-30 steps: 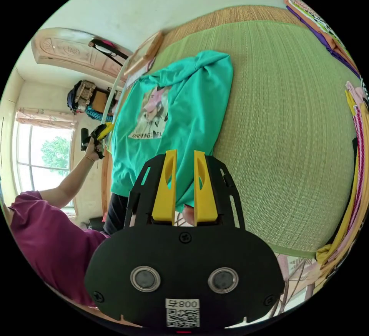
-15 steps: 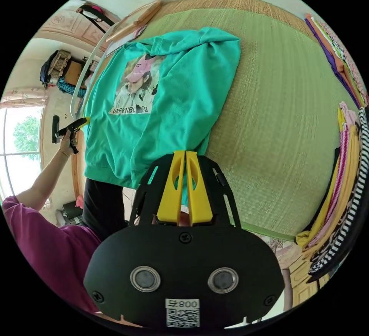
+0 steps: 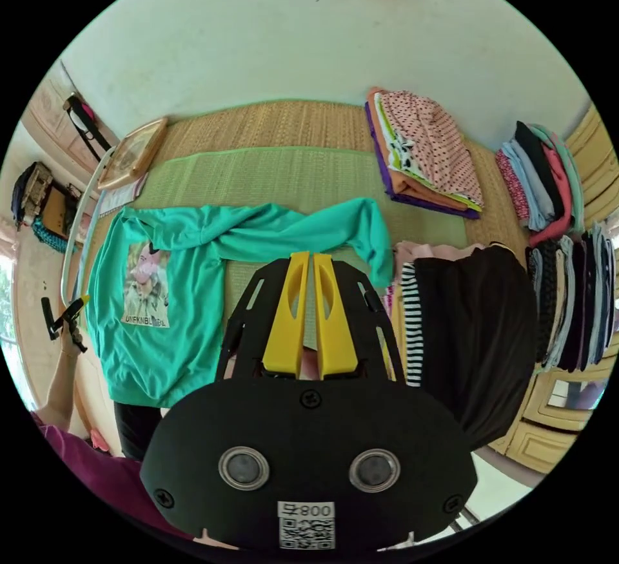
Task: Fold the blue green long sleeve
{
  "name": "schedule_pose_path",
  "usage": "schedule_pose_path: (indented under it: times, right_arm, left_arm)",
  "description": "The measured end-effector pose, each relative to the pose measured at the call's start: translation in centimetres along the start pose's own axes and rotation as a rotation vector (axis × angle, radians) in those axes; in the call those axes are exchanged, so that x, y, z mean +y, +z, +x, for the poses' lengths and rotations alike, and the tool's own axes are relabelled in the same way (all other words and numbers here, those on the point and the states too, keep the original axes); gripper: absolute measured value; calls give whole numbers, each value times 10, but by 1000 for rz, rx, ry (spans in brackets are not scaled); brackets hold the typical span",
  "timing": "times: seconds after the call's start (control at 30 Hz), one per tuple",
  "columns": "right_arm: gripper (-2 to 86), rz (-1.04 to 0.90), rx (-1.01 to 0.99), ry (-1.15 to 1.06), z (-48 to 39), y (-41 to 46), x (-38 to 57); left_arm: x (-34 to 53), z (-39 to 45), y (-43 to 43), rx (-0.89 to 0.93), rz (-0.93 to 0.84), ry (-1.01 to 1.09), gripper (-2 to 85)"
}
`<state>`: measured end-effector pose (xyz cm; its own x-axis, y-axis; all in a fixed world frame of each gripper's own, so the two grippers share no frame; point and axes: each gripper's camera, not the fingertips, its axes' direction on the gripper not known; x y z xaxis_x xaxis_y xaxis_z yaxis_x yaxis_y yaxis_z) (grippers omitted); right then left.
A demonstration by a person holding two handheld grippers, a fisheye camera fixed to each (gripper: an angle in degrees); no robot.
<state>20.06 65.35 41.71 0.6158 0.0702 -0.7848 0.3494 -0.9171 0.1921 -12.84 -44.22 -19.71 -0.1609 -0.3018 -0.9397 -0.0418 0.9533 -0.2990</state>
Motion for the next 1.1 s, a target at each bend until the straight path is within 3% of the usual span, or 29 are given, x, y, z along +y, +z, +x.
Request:
schedule_pose_path:
  times: [0.17, 0.4, 0.7, 0.8, 0.93, 1.1]
  right_arm:
    - [11, -76, -196, -168, -93, 63, 4]
    - [9, -174, -370, -254, -177, 139, -11]
    - [12, -152, -489, -259, -214, 174, -16]
    - [22, -74, -462, -281, -214, 158, -8]
    - [54, 39, -265, -348, -220, 137, 6]
    - [62, 48, -121, -423, -230, 148, 6]
  left_arm:
    - [-25, -16, 42, -20, -24, 13, 70]
    - [-50, -63, 91, -197, -75, -34, 28]
    - [-64, -94, 110, -88, 20, -21, 29]
    - [-76, -85, 123, -35, 21, 61, 51]
    - [-105, -78, 166, 41, -18, 112, 74]
    - [-138, -88, 213, 105, -2, 36, 84]
